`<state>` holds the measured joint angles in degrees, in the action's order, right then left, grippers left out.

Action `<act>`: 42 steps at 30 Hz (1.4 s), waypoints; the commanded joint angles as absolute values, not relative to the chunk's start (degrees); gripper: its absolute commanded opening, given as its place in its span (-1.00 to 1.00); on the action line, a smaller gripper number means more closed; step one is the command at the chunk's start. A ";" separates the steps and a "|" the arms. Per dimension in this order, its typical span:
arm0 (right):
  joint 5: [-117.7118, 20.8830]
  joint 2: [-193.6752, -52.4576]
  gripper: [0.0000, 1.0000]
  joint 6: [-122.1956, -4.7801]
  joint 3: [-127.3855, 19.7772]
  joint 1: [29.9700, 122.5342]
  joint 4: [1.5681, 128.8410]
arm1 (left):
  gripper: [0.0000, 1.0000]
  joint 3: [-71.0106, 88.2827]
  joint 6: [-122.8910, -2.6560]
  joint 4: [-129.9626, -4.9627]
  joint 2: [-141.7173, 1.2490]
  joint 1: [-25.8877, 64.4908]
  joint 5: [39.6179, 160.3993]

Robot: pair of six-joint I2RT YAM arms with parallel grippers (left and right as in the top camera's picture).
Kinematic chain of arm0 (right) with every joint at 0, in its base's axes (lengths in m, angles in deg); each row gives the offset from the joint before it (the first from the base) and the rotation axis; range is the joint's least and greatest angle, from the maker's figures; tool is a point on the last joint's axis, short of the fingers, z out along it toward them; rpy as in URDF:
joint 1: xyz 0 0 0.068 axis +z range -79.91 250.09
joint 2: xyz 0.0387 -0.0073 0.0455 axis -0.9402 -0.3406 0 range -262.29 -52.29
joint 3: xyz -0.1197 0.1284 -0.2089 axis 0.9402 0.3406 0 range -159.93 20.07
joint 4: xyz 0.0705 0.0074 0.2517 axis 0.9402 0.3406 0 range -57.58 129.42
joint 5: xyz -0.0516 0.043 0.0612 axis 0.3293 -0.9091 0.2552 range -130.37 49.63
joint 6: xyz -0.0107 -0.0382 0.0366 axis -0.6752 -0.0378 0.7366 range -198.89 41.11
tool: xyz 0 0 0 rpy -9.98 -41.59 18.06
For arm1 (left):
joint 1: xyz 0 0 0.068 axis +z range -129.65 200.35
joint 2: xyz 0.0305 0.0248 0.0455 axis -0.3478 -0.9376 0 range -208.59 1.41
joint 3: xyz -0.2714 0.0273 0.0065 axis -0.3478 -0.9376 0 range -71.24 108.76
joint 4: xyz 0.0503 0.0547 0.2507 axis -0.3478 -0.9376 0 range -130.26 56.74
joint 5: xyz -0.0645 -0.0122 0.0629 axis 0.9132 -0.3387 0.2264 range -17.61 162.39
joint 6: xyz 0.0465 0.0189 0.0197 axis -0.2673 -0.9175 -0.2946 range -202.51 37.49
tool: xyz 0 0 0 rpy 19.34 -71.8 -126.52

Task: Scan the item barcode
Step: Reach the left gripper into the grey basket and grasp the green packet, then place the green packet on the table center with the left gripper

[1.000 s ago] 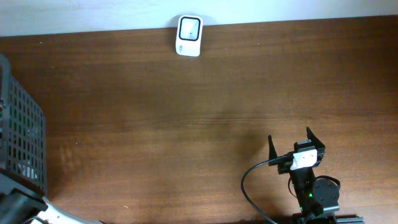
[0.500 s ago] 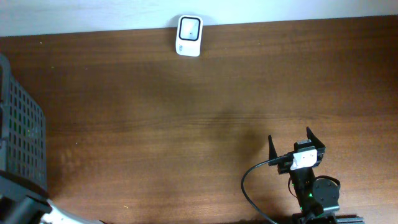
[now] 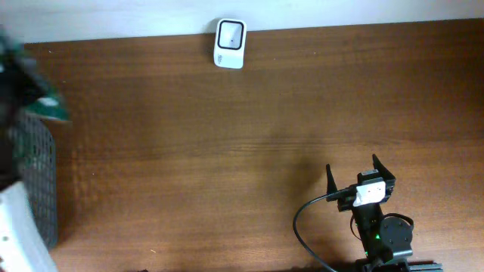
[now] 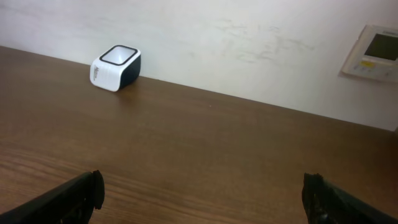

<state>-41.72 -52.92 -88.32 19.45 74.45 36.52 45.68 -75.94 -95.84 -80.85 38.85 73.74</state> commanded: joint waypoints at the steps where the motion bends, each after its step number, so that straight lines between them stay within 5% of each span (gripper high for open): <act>1: -41.61 -52.50 0.97 -88.06 19.76 74.19 36.76 | -1.00 44.28 -72.10 -101.13 -82.79 24.32 72.43; 6: -41.61 -52.50 0.97 -88.06 19.76 74.19 36.74 | -1.00 30.06 -64.60 -103.56 -87.62 9.48 68.84; 13: -41.61 -52.50 0.97 -88.06 19.76 74.19 36.74 | -1.00 13.25 -44.53 -99.19 -93.94 2.59 66.11; 25: -41.61 -52.50 0.97 -88.06 19.76 74.19 36.74 | -0.98 10.87 -44.14 -92.22 -106.53 -7.68 67.18; 26: -41.61 -52.50 0.97 -88.06 19.76 74.19 36.74 | -0.91 10.87 -44.14 -92.17 -106.86 -7.68 67.22; 29: -41.61 -52.50 0.97 -88.06 19.76 74.19 36.74 | -0.24 11.02 -46.41 -91.80 -106.94 -7.66 67.99; 32: -41.61 -52.50 0.97 -88.06 19.76 74.19 36.76 | 0.22 14.73 -52.86 -92.85 -106.55 -7.62 68.71; 40: -41.61 -52.50 0.97 -88.06 19.76 74.19 36.74 | 0.19 46.84 -59.11 -108.46 -102.09 3.18 58.15; 42: -41.61 -52.50 0.97 -88.06 19.76 74.19 36.74 | 0.40 52.98 -59.13 -111.01 -99.75 10.29 53.02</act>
